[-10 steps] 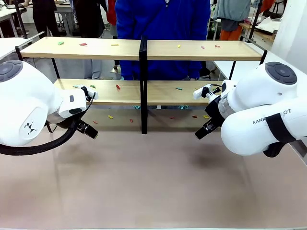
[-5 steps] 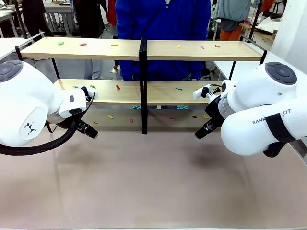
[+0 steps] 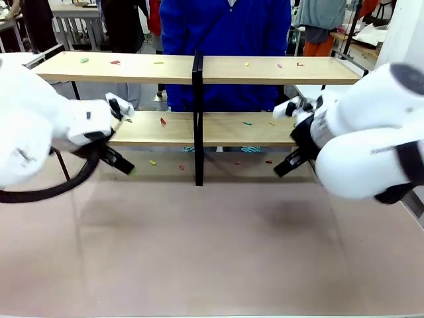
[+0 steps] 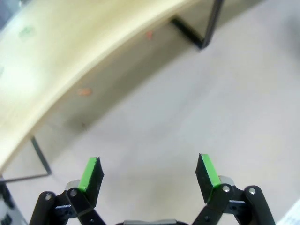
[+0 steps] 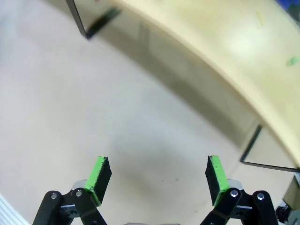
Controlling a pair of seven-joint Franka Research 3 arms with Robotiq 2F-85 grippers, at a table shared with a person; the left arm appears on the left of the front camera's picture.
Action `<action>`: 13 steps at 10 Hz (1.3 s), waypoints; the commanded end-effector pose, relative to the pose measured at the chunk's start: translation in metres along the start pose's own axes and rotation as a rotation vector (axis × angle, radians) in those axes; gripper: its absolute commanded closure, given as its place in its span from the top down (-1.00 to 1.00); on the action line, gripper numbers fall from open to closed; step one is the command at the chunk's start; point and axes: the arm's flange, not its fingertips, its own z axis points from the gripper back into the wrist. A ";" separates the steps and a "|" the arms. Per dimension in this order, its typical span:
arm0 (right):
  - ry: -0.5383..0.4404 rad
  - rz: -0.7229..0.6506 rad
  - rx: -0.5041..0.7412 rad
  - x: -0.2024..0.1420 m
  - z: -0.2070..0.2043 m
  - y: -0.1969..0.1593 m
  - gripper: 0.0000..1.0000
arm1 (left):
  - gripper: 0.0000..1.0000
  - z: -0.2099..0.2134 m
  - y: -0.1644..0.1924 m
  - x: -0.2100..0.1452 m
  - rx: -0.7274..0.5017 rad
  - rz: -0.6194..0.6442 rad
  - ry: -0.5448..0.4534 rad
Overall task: Clean the shelves.
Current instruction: Pick up the Duster when the human hands it over.
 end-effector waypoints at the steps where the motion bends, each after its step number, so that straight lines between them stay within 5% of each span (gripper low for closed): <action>1: -0.088 0.080 -0.012 -0.033 0.101 -0.016 1.00 | 1.00 0.120 -0.005 -0.077 -0.056 -0.104 -0.163; 4: -0.202 0.227 -0.035 -0.035 0.186 -0.038 1.00 | 1.00 0.222 0.007 -0.109 -0.073 -0.223 -0.385; 7: -0.300 0.248 -0.072 -0.032 0.243 -0.050 1.00 | 1.00 0.264 0.000 -0.124 0.010 -0.228 -0.593; 13: -0.411 0.240 -0.049 -0.025 0.260 -0.053 1.00 | 1.00 0.257 0.000 -0.114 0.039 -0.164 -0.612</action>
